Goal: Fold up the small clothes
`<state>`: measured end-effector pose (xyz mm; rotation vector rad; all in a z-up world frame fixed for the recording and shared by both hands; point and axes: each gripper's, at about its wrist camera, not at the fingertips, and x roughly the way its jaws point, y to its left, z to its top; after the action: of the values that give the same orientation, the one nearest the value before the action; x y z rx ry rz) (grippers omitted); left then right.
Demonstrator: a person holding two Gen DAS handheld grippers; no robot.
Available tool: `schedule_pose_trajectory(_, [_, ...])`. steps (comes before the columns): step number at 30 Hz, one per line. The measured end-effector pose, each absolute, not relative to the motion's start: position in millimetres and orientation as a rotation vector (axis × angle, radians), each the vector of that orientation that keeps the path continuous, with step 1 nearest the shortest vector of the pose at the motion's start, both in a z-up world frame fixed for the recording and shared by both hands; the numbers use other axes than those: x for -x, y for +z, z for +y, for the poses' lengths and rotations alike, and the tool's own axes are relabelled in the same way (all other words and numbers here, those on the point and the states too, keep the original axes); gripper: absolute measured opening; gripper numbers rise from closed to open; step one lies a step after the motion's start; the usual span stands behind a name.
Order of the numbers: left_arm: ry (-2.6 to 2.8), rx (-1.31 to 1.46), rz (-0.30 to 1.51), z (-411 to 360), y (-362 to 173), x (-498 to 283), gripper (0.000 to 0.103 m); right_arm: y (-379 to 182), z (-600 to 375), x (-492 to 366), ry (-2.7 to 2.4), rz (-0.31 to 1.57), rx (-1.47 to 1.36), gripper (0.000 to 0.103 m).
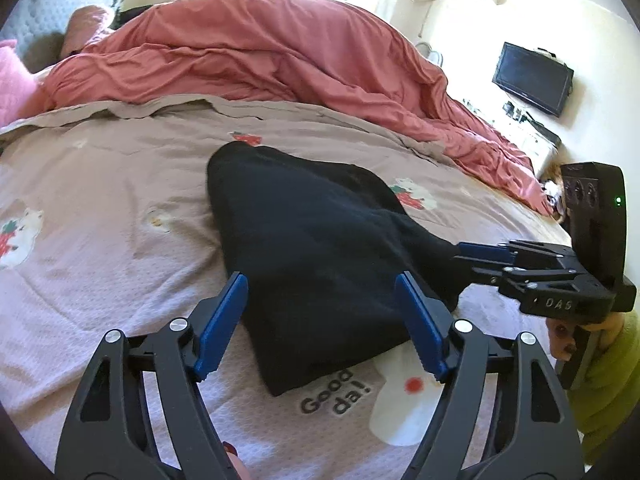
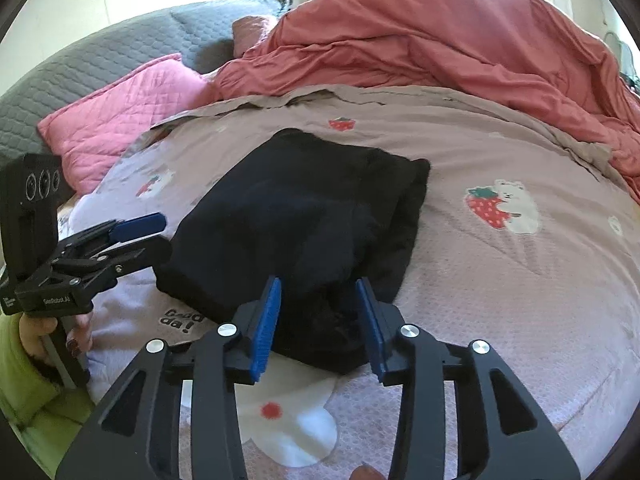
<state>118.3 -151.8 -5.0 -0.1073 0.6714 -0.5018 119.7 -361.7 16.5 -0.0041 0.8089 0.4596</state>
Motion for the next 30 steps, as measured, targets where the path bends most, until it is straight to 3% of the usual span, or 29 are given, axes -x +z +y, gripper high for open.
schedule_pose_trajectory(8, [-0.525,0.051,0.727,-168,-15,-136,0.068,-8,-356,-147,0.519,0.89,-0.003,0.042])
schedule_pose_trajectory(9, [-0.523,0.047,0.729,-168,-16,-136,0.068,-9,-354,-146,0.539,0.907,-0.002,0.03])
schedule_pose_trajectory(12, [-0.512,0.035,0.736,-168,-18,-134,0.068,-3,-354,-134,0.554,0.921,0.007,0.02])
schedule_pose_trajectory(30, [-0.498,0.093,0.757,-154,-20,-127,0.068,-11,-372,-116,0.419,0.923,-0.131,0.022])
